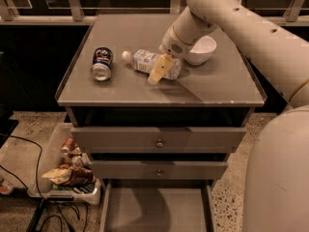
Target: Place blue plastic bottle into bottom drawer
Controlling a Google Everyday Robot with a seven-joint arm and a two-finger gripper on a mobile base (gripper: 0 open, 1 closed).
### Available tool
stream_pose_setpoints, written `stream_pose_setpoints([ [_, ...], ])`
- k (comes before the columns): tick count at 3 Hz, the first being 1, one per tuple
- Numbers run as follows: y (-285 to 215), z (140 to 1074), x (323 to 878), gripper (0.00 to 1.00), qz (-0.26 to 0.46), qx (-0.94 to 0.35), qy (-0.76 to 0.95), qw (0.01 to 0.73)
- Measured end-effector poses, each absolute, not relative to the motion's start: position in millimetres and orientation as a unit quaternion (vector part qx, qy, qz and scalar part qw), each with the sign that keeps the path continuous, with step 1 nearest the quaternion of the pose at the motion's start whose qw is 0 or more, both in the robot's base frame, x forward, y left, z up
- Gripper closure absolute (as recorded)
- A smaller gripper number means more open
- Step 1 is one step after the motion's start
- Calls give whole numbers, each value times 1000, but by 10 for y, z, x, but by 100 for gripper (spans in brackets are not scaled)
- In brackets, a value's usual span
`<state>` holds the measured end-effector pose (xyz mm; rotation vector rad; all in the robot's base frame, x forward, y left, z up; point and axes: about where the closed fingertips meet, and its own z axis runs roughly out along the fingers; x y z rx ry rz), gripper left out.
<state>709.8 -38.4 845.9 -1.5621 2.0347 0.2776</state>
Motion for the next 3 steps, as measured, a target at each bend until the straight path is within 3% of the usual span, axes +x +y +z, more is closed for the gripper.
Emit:
stream_pose_setpoints([
  [3,-384,8458,7098,88,103,-582,758,277],
])
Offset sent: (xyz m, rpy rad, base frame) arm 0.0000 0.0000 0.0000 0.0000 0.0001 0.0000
